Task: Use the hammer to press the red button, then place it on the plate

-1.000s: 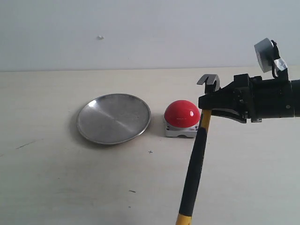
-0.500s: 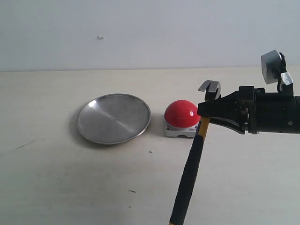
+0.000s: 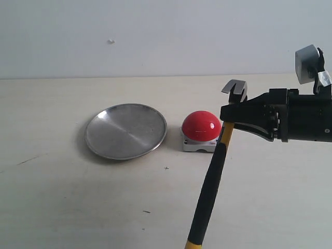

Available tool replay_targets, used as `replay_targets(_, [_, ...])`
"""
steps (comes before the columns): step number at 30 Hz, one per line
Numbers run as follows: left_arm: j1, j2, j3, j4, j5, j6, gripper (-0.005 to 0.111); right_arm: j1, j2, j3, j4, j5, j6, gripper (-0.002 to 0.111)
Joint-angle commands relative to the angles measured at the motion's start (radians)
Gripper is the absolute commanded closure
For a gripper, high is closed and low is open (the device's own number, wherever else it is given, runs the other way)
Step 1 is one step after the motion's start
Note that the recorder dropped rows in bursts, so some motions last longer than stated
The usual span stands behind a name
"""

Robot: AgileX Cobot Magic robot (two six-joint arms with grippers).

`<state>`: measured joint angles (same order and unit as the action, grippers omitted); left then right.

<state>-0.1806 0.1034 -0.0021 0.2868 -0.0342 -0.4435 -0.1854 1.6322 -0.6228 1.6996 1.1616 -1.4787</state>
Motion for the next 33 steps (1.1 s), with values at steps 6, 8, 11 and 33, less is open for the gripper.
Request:
replay_targets(6, [-0.008,-0.005,0.002,-0.006,-0.007,0.003,0.107,-0.001,-0.016,-0.003,0.045,0.059,-0.018,0.108])
replay_targets(8, [-0.008,-0.005,0.002,-0.004,-0.007,0.003,0.107,-0.001,-0.016,-0.003,0.045,0.027,-0.020,0.108])
replay_targets(11, [-0.008,-0.005,0.002,-0.004,-0.007,0.003,0.107,-0.001,-0.026,-0.005,0.045,-0.010,-0.020,0.108])
replay_targets(33, [-0.008,-0.005,0.002,-0.004,-0.094,-0.167,0.107,-0.001,-0.252,-0.044,0.045,-0.193,0.119,0.108])
